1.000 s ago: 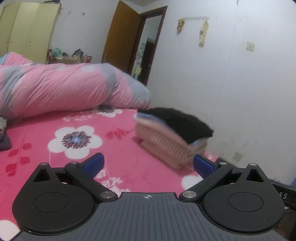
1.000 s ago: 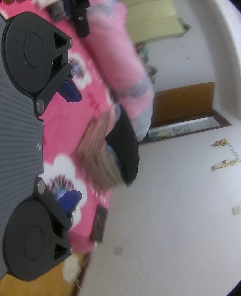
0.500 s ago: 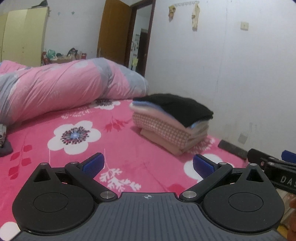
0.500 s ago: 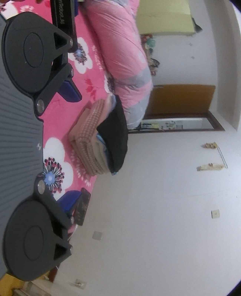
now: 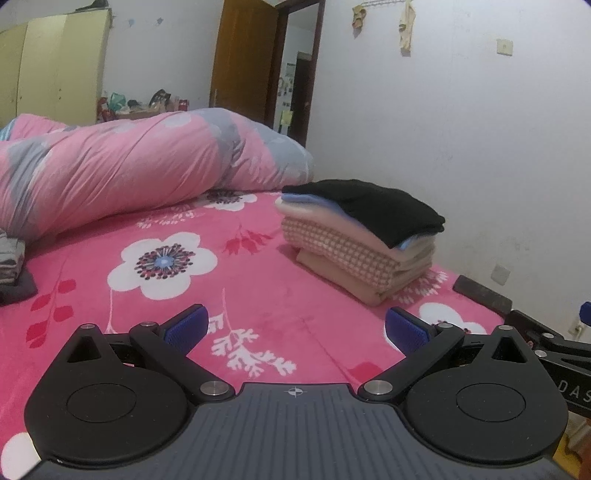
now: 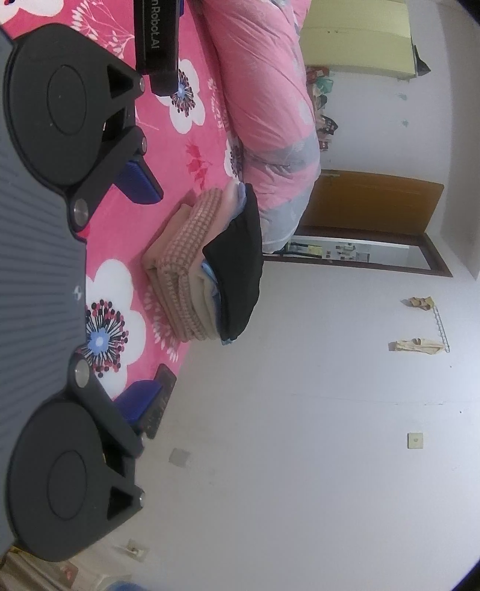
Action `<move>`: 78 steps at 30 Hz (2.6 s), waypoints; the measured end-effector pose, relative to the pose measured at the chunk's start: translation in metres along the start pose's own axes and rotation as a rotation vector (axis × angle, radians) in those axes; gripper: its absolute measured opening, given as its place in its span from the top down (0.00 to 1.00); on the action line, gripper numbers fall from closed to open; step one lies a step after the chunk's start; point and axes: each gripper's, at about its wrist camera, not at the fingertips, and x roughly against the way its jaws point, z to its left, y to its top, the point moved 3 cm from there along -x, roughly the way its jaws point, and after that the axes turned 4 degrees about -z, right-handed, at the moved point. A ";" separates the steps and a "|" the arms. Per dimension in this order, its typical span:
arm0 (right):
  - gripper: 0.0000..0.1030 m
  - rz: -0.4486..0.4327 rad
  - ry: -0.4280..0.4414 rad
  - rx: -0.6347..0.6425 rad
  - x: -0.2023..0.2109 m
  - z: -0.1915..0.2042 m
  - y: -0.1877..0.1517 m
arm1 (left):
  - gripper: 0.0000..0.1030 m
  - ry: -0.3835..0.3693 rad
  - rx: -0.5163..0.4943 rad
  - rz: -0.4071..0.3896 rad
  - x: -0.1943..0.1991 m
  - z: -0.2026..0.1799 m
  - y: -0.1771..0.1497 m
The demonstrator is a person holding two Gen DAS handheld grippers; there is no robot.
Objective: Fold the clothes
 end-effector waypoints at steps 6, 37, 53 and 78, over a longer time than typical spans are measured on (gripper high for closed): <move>0.00 0.000 -0.001 -0.001 0.000 -0.001 0.000 | 0.00 0.009 -0.031 -0.014 0.002 -0.001 -0.002; 0.00 0.011 -0.056 -0.043 0.002 -0.028 -0.007 | 0.00 -0.029 -0.049 0.019 0.000 -0.032 -0.016; 0.00 0.022 -0.056 -0.069 -0.002 -0.034 -0.010 | 0.00 -0.011 -0.048 0.025 -0.002 -0.034 -0.017; 0.00 0.030 -0.046 -0.071 -0.001 -0.026 -0.011 | 0.00 0.002 -0.047 0.030 0.000 -0.029 -0.018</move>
